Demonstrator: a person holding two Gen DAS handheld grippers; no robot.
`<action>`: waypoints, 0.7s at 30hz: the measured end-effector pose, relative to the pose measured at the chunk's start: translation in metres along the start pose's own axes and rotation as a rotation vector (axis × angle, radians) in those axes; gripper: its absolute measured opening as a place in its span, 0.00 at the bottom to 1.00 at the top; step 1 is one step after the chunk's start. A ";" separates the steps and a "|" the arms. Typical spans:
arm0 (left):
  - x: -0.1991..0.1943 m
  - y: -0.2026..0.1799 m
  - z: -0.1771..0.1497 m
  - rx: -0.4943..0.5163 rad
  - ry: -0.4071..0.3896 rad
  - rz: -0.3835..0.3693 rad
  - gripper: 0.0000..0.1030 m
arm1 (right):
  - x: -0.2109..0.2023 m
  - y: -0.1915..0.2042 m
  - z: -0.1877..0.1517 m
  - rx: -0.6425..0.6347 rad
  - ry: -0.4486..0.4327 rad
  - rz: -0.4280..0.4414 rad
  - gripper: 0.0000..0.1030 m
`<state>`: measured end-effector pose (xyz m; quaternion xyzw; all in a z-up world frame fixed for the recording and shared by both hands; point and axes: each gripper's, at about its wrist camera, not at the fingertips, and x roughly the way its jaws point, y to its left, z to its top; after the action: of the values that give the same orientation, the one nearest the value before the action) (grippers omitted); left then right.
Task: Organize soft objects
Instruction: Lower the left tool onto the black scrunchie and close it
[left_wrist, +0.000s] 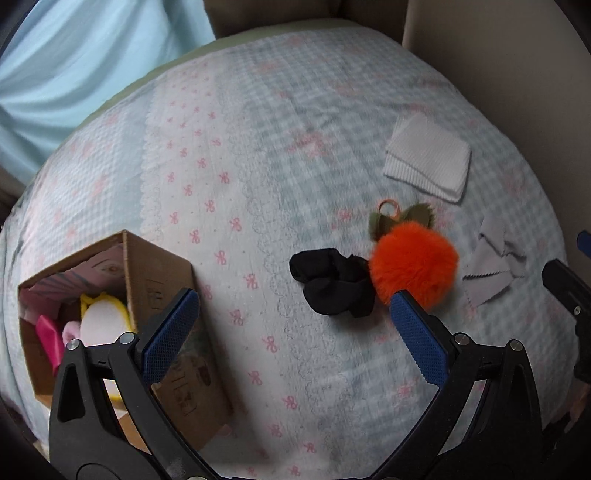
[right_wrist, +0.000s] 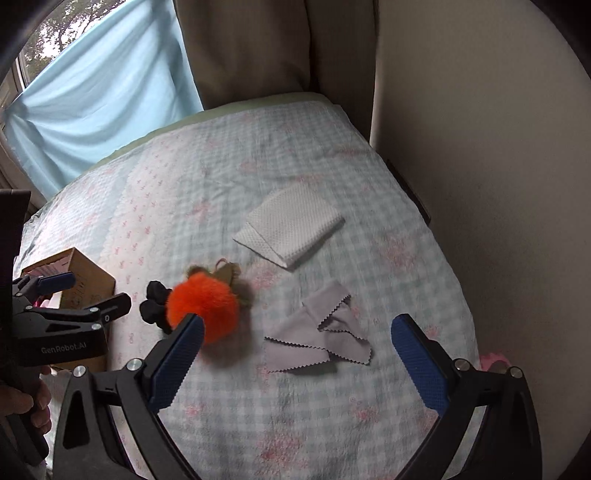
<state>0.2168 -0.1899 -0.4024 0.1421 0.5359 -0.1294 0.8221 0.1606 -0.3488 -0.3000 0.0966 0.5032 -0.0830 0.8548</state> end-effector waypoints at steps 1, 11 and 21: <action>0.009 -0.004 -0.002 0.026 0.013 0.000 0.99 | 0.007 -0.002 -0.003 0.005 0.005 -0.003 0.98; 0.075 -0.043 -0.017 0.258 0.046 0.090 0.82 | 0.064 -0.011 -0.024 0.029 0.070 -0.029 0.98; 0.081 -0.059 -0.016 0.426 -0.020 0.046 0.51 | 0.093 -0.020 -0.028 0.066 0.115 -0.071 0.76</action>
<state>0.2136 -0.2438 -0.4883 0.3235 0.4850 -0.2224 0.7814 0.1771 -0.3649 -0.3968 0.1113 0.5517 -0.1240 0.8172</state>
